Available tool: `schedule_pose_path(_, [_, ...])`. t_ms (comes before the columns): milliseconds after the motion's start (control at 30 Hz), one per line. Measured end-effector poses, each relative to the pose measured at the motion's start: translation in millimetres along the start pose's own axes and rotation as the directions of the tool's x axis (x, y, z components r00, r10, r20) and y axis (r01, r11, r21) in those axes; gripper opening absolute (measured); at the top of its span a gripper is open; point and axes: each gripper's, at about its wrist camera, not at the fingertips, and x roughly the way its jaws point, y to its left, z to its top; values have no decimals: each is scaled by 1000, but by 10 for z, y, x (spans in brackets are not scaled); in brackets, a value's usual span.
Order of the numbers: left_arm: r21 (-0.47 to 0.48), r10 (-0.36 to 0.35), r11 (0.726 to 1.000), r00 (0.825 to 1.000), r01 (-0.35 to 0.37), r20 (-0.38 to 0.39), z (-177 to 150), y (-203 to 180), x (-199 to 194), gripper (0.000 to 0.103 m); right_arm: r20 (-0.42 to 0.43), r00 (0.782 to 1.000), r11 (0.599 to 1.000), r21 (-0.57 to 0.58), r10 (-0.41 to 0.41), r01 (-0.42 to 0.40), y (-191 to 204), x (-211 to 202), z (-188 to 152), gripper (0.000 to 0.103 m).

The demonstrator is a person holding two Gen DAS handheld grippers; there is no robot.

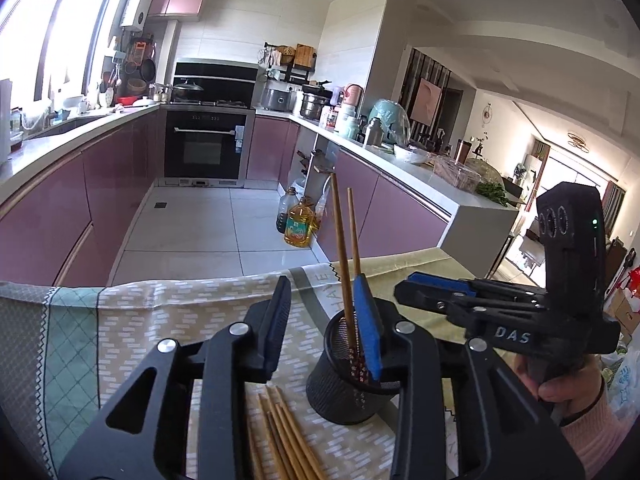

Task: Organize utensils
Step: 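Lower the chopsticks into the mesh cup and open both grippers, then move the right gripper back and grasp a chopstick while the left gripper grasps another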

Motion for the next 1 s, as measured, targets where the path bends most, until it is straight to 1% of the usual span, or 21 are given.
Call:
schedule_pose_path(67, [-2,23,1000,1000,-23,5,-41,59,-148,38,30,999,999,-19,30,-30,76,-166,-52,29])
schedule_pose_path(100, [0,27,1000,1000,-27,3,-74,88,-206,42,37,998,999,-32,44,-43,122,-225,-75,31])
schedule_pose_path(167, [17,63,998,998,-63,-6,-179,138,-313,44,49,996,995,-68,77,-74,240,-354,-160,39])
schedule_pose_path(233, [34,90,995,996,-89,-26,-286,214,-384,45,36,994,990,-100,103,-99,346,-422,-255,42])
schedule_pose_path(267, [33,103,994,994,-102,-46,-371,260,-406,45,19,993,987,-116,116,-113,406,-427,-331,42])
schedule_pose_path(333, [23,109,994,990,-108,-87,-530,340,-428,45,-28,990,982,-125,138,-140,494,-379,-474,42])
schedule_pose_path(433, [9,114,993,981,-114,-156,-781,458,-424,43,-129,983,982,-123,130,-146,589,-148,-729,42])
schedule_pose_path(533, [-1,117,993,968,-121,-222,-1009,522,-384,42,-225,967,984,-97,121,-146,628,113,-961,42])
schedule_pose_path(600, [-12,111,993,959,-119,-261,-1129,548,-335,41,-263,958,986,-92,112,-140,653,238,-1070,42])
schedule_pose_path(700, [-24,103,993,950,-116,-295,-1280,573,-289,39,-291,951,988,-79,107,-136,682,350,-1160,41])
schedule_pose_path(800, [-57,82,993,945,-105,-318,-1361,579,-284,36,-298,951,989,-92,85,-117,724,403,-1211,39])
schedule_pose_path(833, [-65,78,992,942,-104,-326,-1397,584,-278,33,-300,950,989,-92,82,-115,730,412,-1221,38])
schedule_pose_path(1000, [-95,58,991,930,-99,-362,-1488,607,-242,24,-304,951,990,-111,50,-88,785,471,-1233,33])
